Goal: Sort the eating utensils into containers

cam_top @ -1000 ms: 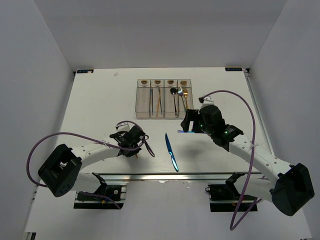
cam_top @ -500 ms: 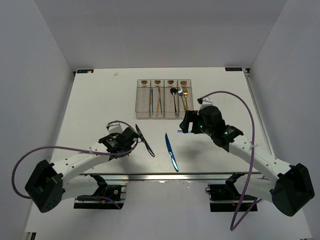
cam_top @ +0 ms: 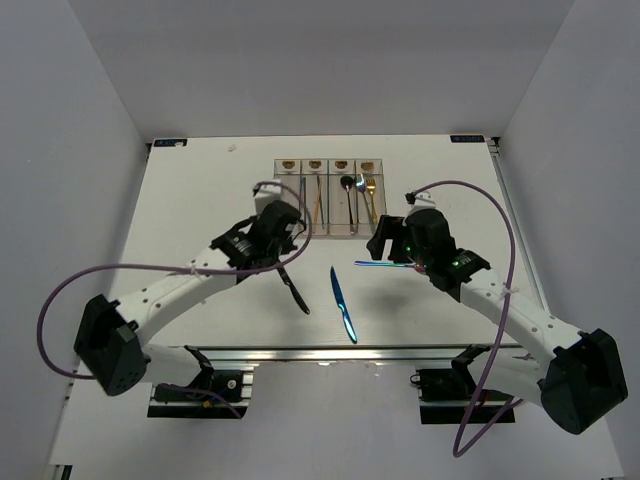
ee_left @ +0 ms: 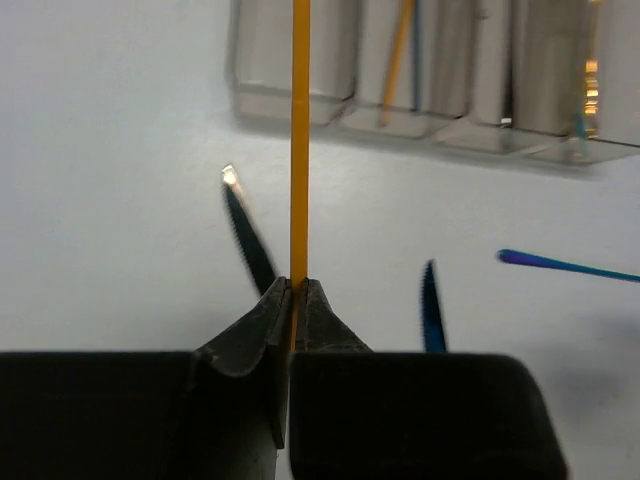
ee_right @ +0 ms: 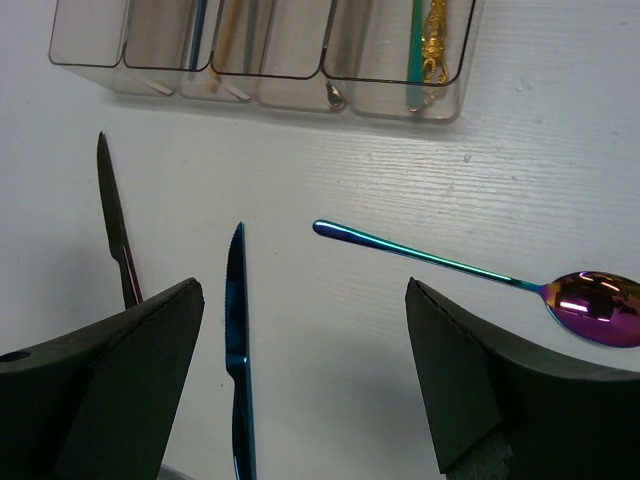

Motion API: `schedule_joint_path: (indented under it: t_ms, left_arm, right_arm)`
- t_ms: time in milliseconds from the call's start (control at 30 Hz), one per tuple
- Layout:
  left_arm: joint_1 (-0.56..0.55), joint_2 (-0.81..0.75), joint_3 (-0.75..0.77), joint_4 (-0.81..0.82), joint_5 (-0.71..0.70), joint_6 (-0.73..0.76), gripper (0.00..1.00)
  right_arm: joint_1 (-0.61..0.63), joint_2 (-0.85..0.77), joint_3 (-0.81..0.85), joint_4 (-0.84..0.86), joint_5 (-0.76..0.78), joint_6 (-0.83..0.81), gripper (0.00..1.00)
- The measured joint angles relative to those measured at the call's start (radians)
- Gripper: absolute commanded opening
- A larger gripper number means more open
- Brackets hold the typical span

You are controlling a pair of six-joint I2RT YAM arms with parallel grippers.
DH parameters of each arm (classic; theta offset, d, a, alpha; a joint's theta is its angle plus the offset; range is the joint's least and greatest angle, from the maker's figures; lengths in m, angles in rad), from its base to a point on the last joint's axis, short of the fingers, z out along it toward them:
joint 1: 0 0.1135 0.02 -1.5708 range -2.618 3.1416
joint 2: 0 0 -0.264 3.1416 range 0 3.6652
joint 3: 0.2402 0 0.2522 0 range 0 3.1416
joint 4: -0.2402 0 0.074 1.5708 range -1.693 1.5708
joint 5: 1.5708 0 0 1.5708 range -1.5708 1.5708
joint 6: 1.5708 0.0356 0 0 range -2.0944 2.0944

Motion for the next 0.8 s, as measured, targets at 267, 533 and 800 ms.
schedule_joint_path:
  t_ms: [267,533,800]
  left_arm:
    - [0.004,0.394,0.369,0.132,0.042,0.28,0.0]
    - [0.065,0.696,0.568,0.154,0.082,0.39,0.0]
    - [0.136,0.755,0.56,0.204,0.157,0.375,0.0]
  right_arm:
    - [-0.051,-0.002,-0.026,0.012,-0.009,0.019,0.86]
    - [-0.058,-0.005,-0.032,0.016,-0.031,0.019,0.86]
    - [-0.059,-0.028,-0.033,0.016,-0.032,0.017,0.86]
